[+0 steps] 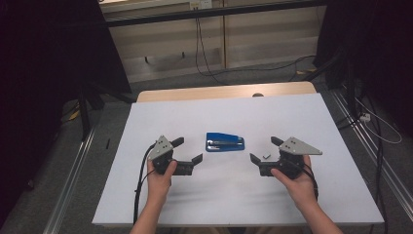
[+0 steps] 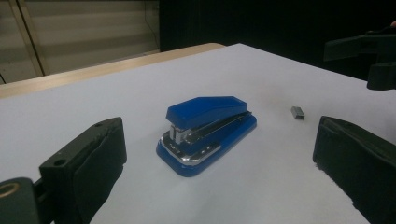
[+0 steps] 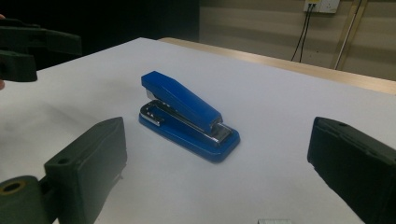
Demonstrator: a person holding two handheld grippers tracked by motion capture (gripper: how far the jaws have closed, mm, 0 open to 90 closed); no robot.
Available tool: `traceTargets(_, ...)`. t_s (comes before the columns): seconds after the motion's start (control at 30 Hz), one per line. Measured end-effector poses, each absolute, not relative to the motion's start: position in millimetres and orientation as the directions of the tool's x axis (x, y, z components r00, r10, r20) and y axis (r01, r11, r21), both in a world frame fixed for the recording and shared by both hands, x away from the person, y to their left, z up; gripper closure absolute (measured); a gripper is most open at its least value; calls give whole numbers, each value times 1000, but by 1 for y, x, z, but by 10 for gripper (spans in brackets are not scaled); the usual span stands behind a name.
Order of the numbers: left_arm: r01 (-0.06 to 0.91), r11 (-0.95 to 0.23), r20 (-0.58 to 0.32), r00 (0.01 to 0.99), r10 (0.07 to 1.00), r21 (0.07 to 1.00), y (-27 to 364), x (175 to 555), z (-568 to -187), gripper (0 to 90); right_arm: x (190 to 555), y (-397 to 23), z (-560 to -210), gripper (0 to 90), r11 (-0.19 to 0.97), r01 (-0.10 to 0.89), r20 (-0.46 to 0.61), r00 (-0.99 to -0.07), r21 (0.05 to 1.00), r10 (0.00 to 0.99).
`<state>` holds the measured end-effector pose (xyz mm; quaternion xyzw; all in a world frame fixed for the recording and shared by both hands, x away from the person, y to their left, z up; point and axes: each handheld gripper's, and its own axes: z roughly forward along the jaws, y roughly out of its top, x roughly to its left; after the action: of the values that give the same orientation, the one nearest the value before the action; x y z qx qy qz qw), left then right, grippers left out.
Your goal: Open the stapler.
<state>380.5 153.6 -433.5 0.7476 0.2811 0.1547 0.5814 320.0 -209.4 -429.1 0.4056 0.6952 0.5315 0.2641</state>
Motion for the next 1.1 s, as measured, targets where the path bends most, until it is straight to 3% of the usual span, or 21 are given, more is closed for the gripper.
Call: traceTargets(1.1, 272, -175, -116, 790, 602, 946, 138, 409, -442, 28, 353, -170, -429, 53, 105, 300, 81, -548, 948, 833)
